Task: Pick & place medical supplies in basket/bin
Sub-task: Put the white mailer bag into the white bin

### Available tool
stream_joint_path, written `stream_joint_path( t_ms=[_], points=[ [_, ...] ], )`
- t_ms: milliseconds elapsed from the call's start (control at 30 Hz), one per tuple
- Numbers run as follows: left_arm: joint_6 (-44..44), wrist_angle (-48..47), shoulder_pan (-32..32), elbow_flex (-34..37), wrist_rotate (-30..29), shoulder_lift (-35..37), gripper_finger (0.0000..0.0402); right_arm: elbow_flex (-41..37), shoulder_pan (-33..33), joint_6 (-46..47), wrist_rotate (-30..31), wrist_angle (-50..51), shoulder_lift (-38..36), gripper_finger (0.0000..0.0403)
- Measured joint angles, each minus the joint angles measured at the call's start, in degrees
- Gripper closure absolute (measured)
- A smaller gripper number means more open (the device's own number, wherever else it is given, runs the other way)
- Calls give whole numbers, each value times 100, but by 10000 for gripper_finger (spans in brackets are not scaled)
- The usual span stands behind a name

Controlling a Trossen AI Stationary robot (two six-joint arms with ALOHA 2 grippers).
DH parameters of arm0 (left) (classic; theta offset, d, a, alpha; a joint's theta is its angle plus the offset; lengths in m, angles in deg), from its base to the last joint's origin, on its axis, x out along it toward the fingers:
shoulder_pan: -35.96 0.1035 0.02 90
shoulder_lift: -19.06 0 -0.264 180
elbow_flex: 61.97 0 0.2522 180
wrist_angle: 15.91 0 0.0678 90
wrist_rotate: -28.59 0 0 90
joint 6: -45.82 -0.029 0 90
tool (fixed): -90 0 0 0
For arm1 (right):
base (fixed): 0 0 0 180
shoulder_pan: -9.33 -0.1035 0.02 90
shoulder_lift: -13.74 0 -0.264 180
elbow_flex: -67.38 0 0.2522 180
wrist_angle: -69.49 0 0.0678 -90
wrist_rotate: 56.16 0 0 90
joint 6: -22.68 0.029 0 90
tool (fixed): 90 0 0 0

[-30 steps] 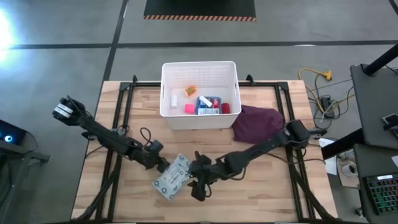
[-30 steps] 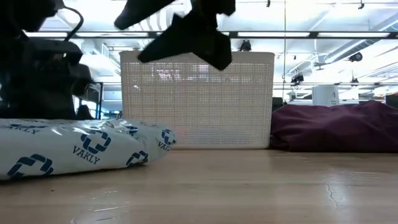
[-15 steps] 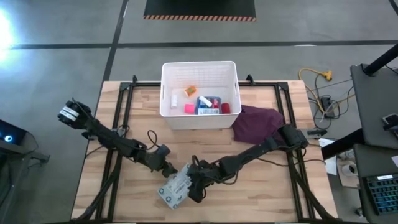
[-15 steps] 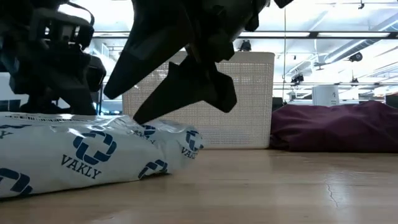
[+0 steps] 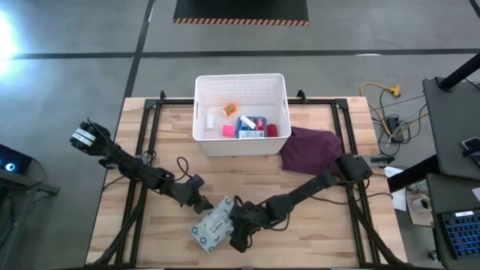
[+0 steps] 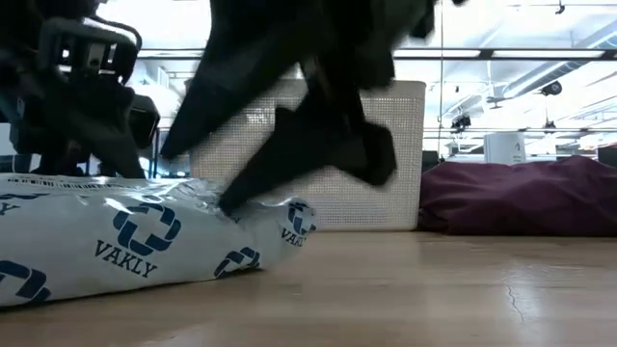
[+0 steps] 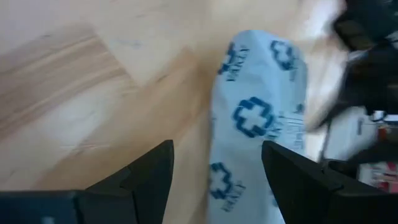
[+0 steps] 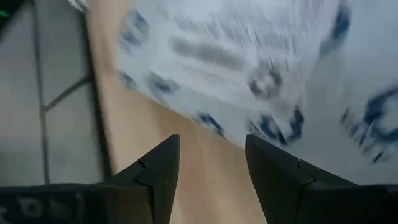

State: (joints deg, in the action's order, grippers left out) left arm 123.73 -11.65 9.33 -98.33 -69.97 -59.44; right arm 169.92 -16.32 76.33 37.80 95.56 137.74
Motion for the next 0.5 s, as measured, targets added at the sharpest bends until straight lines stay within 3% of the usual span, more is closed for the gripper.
stream_joint_path(
  t_ms=[333,500],
  points=[
    [17,366,0,82,149,-25,174,-8,-61,666,-11,-223,461,230],
    [20,996,0,-61,404,-439,174,9,-44,831,187,-252,537,233]
  ],
)
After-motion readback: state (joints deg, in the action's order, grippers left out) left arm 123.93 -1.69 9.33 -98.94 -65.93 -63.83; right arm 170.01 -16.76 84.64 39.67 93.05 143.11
